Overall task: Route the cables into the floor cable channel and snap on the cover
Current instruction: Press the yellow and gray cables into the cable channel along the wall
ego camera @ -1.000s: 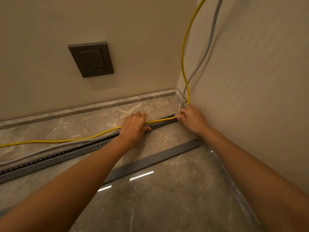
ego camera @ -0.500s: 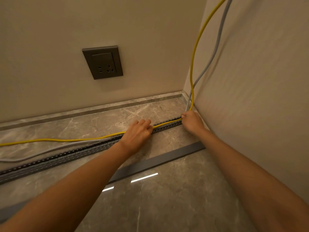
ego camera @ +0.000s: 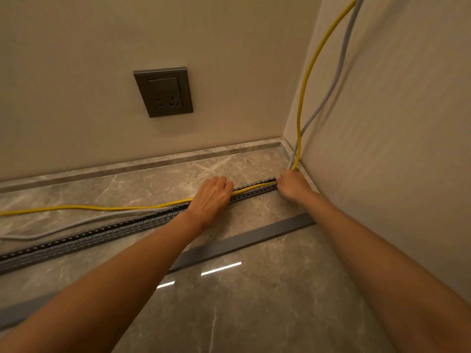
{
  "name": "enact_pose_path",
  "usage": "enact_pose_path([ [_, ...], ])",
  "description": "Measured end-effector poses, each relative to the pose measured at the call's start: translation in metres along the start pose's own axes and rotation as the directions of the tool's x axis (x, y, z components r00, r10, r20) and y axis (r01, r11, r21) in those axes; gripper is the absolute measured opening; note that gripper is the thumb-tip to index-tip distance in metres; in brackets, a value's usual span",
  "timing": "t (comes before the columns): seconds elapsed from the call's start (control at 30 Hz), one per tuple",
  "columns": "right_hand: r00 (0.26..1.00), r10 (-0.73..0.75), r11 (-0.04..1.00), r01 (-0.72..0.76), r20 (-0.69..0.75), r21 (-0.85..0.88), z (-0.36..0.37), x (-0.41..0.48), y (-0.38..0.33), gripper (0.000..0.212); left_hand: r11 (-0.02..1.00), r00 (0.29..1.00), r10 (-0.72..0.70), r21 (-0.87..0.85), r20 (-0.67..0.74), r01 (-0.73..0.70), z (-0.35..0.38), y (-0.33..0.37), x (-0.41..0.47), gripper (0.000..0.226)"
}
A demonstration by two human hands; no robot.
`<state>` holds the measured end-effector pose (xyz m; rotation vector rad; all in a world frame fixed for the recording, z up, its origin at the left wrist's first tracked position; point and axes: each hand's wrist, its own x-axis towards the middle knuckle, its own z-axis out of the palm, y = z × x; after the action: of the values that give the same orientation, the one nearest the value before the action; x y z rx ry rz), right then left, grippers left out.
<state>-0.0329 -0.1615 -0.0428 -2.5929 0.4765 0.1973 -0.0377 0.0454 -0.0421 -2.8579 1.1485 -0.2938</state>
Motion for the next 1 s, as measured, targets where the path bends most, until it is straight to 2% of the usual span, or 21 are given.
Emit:
enact_pose_path([
  [0.1,1.000,0.006,1.000,-0.006,0.003,-0.009,0.001,0.000,0.000,0.036,0.999,0.998,-0.043,-0.007,0.044,0.043,-0.006,0.001,0.001,0.030],
  [0.17,1.000,0.013,1.000,-0.013,0.002,-0.018,0.001,-0.002,-0.002,0.036,0.994,0.992,-0.082,-0.071,0.091,0.089,-0.013,0.001,0.003,0.012],
  [0.27,1.000,0.026,0.999,-0.025,0.005,-0.029,0.001,-0.003,-0.004,0.034,0.955,0.957,-0.197,-0.180,0.212,0.237,-0.018,-0.003,0.008,0.021],
  [0.37,0.999,0.036,0.999,-0.036,0.006,-0.032,0.000,-0.002,-0.005,0.034,0.934,0.945,-0.231,-0.218,0.231,0.282,-0.021,-0.004,0.010,0.022],
  [0.67,0.999,0.031,0.998,-0.030,0.011,-0.053,0.003,-0.004,-0.004,0.036,0.922,0.904,-0.308,-0.142,0.297,0.360,-0.027,0.002,0.019,0.022],
  [0.73,0.999,0.037,0.998,-0.036,0.018,-0.054,0.003,-0.005,-0.004,0.035,0.932,0.911,-0.292,-0.128,0.291,0.340,-0.029,0.001,0.021,0.022],
  [0.9,0.999,0.051,0.996,-0.051,-0.008,-0.066,0.006,-0.010,-0.008,0.033,0.988,0.948,-0.147,0.005,0.283,0.152,-0.025,0.003,0.012,0.023],
  [1.0,0.998,0.059,0.995,-0.060,-0.021,-0.079,0.005,-0.012,-0.010,0.034,0.994,0.955,-0.106,0.046,0.276,0.097,-0.023,0.004,0.011,0.022],
])
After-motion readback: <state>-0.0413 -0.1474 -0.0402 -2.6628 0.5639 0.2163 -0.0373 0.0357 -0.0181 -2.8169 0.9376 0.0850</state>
